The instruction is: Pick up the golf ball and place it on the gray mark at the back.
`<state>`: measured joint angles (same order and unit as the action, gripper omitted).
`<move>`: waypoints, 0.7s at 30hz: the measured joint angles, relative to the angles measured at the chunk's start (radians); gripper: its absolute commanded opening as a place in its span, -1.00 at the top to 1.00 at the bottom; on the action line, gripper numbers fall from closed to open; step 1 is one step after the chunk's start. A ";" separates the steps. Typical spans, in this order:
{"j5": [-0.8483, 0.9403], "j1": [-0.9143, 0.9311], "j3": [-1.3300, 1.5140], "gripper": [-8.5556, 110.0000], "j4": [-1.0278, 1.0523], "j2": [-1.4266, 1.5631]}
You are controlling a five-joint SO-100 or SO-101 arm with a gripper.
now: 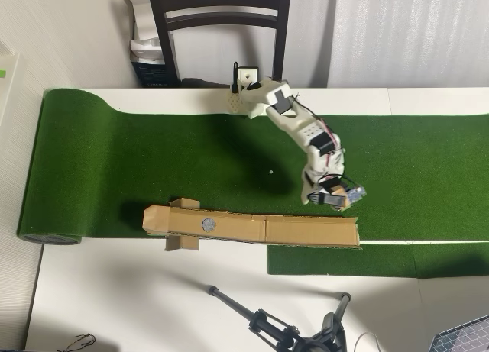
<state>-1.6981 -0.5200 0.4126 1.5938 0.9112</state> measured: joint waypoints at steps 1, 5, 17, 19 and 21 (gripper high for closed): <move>0.023 0.020 -0.020 0.45 0.000 0.000; 0.132 0.094 -0.087 0.45 0.000 0.000; 0.468 0.265 -0.192 0.45 0.000 0.000; 0.512 0.302 -0.196 0.45 0.000 0.000; 0.538 0.328 -0.198 0.45 0.000 0.000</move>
<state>-1.1597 -0.1917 0.2148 1.5938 0.9112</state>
